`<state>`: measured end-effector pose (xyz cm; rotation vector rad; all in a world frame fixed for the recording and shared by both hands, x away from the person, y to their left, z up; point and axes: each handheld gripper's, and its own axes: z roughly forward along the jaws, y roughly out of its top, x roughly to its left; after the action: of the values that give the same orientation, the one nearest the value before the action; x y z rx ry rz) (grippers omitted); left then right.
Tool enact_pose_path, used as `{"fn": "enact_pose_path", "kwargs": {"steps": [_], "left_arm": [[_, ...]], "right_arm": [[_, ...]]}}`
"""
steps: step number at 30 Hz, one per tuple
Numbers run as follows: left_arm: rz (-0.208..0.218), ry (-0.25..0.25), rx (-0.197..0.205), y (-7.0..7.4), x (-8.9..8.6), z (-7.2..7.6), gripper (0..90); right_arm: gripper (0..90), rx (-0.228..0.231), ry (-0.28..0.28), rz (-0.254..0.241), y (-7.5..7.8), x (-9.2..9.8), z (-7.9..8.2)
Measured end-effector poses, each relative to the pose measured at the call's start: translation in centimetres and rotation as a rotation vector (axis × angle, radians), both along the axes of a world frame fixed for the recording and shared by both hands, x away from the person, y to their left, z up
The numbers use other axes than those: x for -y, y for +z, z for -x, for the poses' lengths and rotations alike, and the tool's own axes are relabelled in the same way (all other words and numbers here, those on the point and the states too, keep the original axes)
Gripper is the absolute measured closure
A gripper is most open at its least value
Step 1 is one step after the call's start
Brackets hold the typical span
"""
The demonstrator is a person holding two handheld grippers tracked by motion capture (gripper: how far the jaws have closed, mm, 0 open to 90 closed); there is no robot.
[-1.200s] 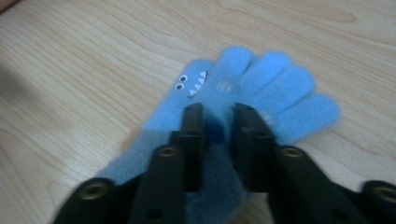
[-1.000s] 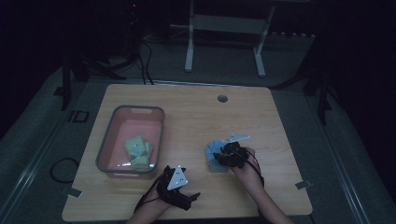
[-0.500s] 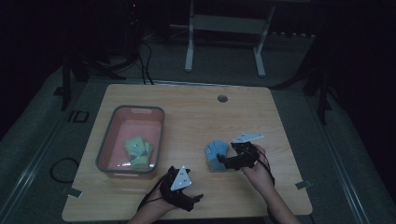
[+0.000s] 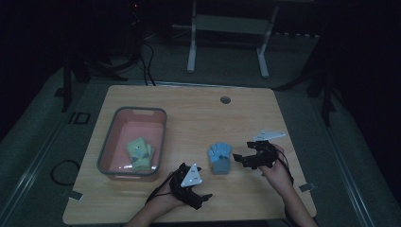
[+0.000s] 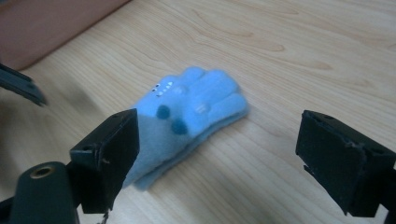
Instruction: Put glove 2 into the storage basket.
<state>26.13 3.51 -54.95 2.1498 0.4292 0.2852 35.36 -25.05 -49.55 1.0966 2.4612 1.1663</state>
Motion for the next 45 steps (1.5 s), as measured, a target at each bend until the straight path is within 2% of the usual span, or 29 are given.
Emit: {"fn": "enact_pose_path", "kwargs": {"steps": [5, 9, 11, 14, 16, 18, 22, 23, 26, 30, 31, 32, 34, 39, 42, 45], "left_arm": [[-0.033, -0.03, 0.013, 0.2, 1.2, -0.6, 7.5], [-0.045, -0.036, 0.04, 0.6, 1.9, -1.3, 7.5], [-0.036, -0.042, 0.048, 0.9, 2.1, -1.7, 7.5], [-0.049, -0.055, 0.082, 1.2, 2.5, -2.2, 7.5], [-0.056, -0.056, 0.089, 1.3, 2.7, -2.3, 10.1], [-0.063, -0.067, 0.105, 1.5, 3.2, -2.7, 11.0], [-0.054, -0.075, 0.112, 1.5, 3.5, -3.3, 14.3], [-0.073, -0.092, 0.115, 1.3, 3.8, -3.8, 14.3], [-0.085, -0.102, 0.121, 1.1, 4.2, -4.2, 16.7], [-0.086, -0.118, 0.131, 0.9, 4.6, -4.5, 20.1], [-0.085, -0.128, 0.145, 0.8, 4.6, -4.6, 21.5], [-0.085, -0.131, 0.158, 0.7, 4.6, -4.6, 26.9], [-0.079, -0.137, 0.166, 0.6, 4.8, -4.6, 28.0], [-0.109, -0.141, 0.158, 0.1, 5.4, -5.0, 29.5], [-0.134, -0.146, 0.158, -0.2, 5.6, -5.1, 34.4], [-0.181, -0.157, 0.19, -0.5, 5.7, -5.0, 44.0]], "right_arm": [[13.5, -0.018, 0.008, -0.025, 0.0, 0.0, -0.2], [12.1, -0.014, 0.028, 0.0, -0.4, -1.0, -0.5], [13.6, -0.01, 0.05, -0.003, -0.6, -1.4, -0.7], [16.1, -0.011, 0.057, 0.0, -0.9, -2.2, -1.2], [16.6, -0.013, 0.057, 0.002, -1.0, -2.3, -1.4], [21.8, -0.009, 0.046, 0.013, -1.1, -2.8, -2.2], [23.2, -0.011, 0.04, 0.013, -1.2, -3.2, -2.9], [23.3, -0.009, 0.035, 0.012, -1.2, -3.3, -3.1], [24.2, -0.026, 0.026, 0.014, -1.5, -3.7, -4.3], [24.6, -0.035, 0.022, 0.018, -1.8, -3.8, -4.9], [24.6, -0.042, 0.02, 0.017, -2.0, -3.9, -5.1], [24.6, -0.058, 0.021, 0.016, -2.3, -4.0, -5.3], [24.6, -0.067, 0.019, 0.023, -2.7, -4.1, -5.4], [24.7, -0.082, 0.01, 0.053, -3.8, -4.5, -5.5], [24.7, -0.085, 0.014, 0.073, -4.4, -4.8, -5.3], [24.6, -0.082, 0.022, 0.099, -5.0, -5.2, -4.9]]}}
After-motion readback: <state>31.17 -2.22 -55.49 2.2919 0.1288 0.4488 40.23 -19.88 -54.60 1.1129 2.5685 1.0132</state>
